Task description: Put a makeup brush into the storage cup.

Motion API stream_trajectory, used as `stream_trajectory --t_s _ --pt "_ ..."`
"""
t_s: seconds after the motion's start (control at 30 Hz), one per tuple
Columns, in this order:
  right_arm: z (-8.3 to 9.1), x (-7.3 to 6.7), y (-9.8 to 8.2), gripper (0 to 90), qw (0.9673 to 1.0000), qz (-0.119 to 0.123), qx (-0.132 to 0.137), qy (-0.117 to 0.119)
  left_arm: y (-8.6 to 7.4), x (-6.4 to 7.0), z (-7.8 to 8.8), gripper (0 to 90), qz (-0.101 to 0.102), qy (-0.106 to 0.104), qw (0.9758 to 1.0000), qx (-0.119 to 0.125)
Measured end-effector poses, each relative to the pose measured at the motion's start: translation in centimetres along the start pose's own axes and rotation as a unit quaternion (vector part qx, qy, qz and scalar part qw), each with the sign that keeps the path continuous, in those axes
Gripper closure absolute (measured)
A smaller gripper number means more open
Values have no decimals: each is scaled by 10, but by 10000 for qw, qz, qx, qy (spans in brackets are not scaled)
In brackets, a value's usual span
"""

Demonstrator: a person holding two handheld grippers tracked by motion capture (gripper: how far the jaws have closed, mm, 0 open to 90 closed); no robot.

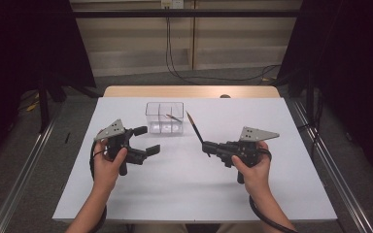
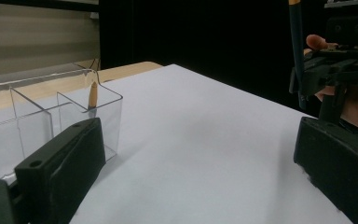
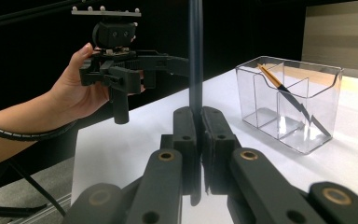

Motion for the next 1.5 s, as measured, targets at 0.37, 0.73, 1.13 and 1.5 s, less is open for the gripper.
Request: stream_trajectory --t_s 0.37,0.73,1.13,1.5 --pt "-1 0 -2 854 10000 -12 -21 35 8 10 -16 10 75 -241 9997 36" --pt "-4 0 -3 855 9999 7 -113 69 20 19 -39 7 200 -489 9986 68" --pt "-8 -1 -5 854 9999 4 -137 106 30 27 -60 52 282 -698 9969 245" --pt "-9 -1 -7 854 9998 13 -168 115 39 33 -72 282 176 -974 9942 412"
Point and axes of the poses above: each handheld gripper's, and its own axes: z roughly backward along the jaws, y roughly out of its top, x roughly to its right, the point moved 1 cm from there along -z, roughly forward along the jaws, and after that the axes turned 1 degree about -y, right-handed, at the moved point
